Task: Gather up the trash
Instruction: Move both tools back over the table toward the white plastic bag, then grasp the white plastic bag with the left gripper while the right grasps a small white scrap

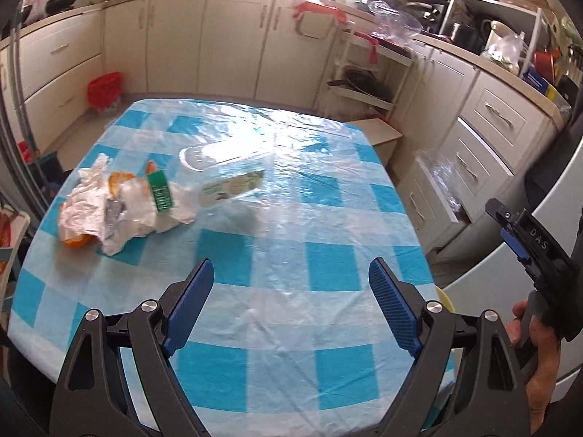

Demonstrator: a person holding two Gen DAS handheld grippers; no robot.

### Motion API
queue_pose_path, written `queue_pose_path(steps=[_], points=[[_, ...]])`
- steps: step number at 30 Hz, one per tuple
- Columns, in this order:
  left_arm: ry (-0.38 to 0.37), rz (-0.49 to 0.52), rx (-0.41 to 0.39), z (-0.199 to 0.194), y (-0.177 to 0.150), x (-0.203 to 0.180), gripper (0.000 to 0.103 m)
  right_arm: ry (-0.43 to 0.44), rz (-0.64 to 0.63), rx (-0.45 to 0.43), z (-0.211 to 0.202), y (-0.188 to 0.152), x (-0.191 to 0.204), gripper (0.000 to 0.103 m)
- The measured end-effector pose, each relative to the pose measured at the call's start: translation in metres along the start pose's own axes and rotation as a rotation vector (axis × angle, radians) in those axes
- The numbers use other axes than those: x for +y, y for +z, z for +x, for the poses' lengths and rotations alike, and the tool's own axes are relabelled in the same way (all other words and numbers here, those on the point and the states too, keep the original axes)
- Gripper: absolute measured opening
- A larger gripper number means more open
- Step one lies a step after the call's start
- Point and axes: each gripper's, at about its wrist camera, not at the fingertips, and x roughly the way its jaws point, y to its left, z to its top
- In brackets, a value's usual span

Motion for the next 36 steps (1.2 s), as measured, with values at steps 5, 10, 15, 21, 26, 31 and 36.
queue_pose_path(steps=[5, 10, 15, 21, 26, 31, 36], points=[[0.121, -0.084, -0.056, -0.014, 0.008, 0.071, 0.083, 0.014, -0.039, 0.027, 0.009, -0.006, 0.016, 0.067], [0.237, -0.234, -0.081, -0.016, 0.028, 0.161, 0.083, 0.023, -0.066, 0.049, 0.013, -0.013, 0.025, 0.067], [0.299, -0.215, -0.01, 0.02, 0.05, 0.201, 0.083, 0.025, -0.099, 0.076, 0.02, -0.02, 0.036, 0.067], [0.337, -0.115, 0.065, 0.066, 0.065, 0.214, 0.082, 0.027, -0.135, 0.097, 0.028, -0.027, 0.047, 0.068], [0.295, -0.076, 0.115, 0.089, 0.075, 0.215, 0.067, 0.032, -0.16, 0.118, 0.035, -0.031, 0.055, 0.069], [0.269, -0.054, 0.138, 0.101, 0.076, 0.216, 0.025, 0.039, -0.184, 0.137, 0.04, -0.036, 0.063, 0.069], [0.22, -0.077, 0.104, 0.089, 0.078, 0.218, 0.01, 0.046, -0.203, 0.156, 0.045, -0.041, 0.069, 0.069]])
